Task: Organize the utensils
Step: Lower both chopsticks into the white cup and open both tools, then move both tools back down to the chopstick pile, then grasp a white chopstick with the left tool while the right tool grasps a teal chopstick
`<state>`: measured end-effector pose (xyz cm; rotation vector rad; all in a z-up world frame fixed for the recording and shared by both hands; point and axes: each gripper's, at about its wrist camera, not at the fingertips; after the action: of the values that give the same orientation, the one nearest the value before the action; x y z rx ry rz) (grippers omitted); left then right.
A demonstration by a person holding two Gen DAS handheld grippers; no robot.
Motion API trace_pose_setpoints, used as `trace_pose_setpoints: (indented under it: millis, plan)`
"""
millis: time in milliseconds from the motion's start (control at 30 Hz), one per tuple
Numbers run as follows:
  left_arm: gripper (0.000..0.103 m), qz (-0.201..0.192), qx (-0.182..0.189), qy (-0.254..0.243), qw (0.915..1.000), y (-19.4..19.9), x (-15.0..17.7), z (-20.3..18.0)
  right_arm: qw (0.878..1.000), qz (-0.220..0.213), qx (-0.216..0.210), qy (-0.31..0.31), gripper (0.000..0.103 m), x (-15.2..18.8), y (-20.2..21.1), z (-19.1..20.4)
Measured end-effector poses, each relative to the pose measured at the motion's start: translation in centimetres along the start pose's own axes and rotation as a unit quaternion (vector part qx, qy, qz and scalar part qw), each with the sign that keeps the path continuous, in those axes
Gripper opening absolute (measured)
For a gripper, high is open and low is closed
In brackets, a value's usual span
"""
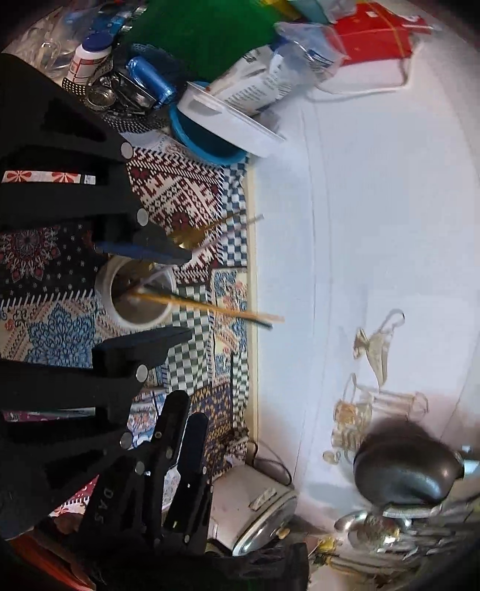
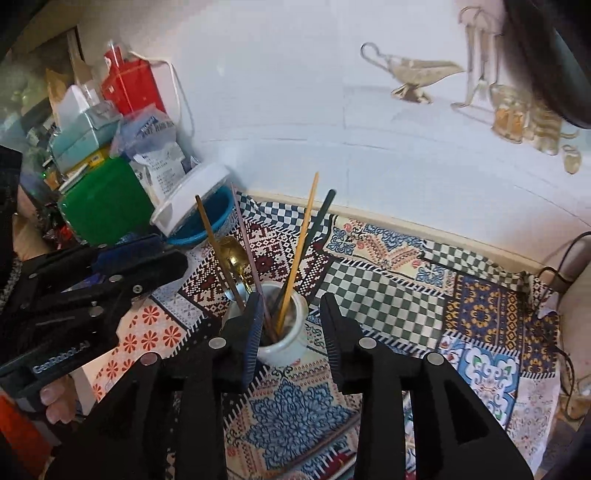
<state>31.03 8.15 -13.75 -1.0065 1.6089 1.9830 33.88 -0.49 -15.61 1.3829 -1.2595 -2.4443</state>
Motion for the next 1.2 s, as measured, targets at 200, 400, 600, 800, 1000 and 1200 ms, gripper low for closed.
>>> trace_pose_setpoints:
  millis: [200, 400, 600, 800, 1000, 1200]
  plan:
    - [0.050, -0.013, 0.016, -0.021, 0.9996, 1.3, 0.3, -3.1, 1.000, -0.019, 0.016, -0.005, 0.032, 1.3, 3.5, -0.6]
    - [0.055, 0.009, 0.039, -0.037, 0.9985, 0.4, 1.7, -6.2, 0.998, -0.007, 0.044, -0.039, 0.033, 4.0, 4.6, -2.4]
    - [0.056, 0.063, 0.043, -0.083, 0.9936, -2.5, 4.7, -9.4, 0.992, 0.029, 0.072, -0.097, 0.033, 8.2, 4.4, -5.1]
    - [0.056, 0.134, 0.038, -0.123, 0.9826, -6.6, 8.8, -11.5, 0.982, 0.075, 0.082, -0.155, 0.033, 12.3, 2.4, -7.5]
    - [0.056, 0.182, 0.034, -0.140, 0.9728, -9.3, 11.8, -12.1, 0.970, 0.122, 0.082, -0.196, 0.033, 15.5, -1.6, -9.5]
    - [0.055, 0.199, 0.035, -0.150, 0.9677, -10.3, 12.9, -11.8, 0.960, 0.131, 0.088, -0.230, 0.033, 17.0, -3.7, -11.1]
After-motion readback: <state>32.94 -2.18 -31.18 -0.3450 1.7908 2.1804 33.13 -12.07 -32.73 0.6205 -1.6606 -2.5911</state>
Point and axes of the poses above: each gripper's, at about its wrist camera, not at the fingertips, and y roughly against the way its jaws point, z to its left, x to its underside, and after that the axes turned 15 degrees about -x, right-handed
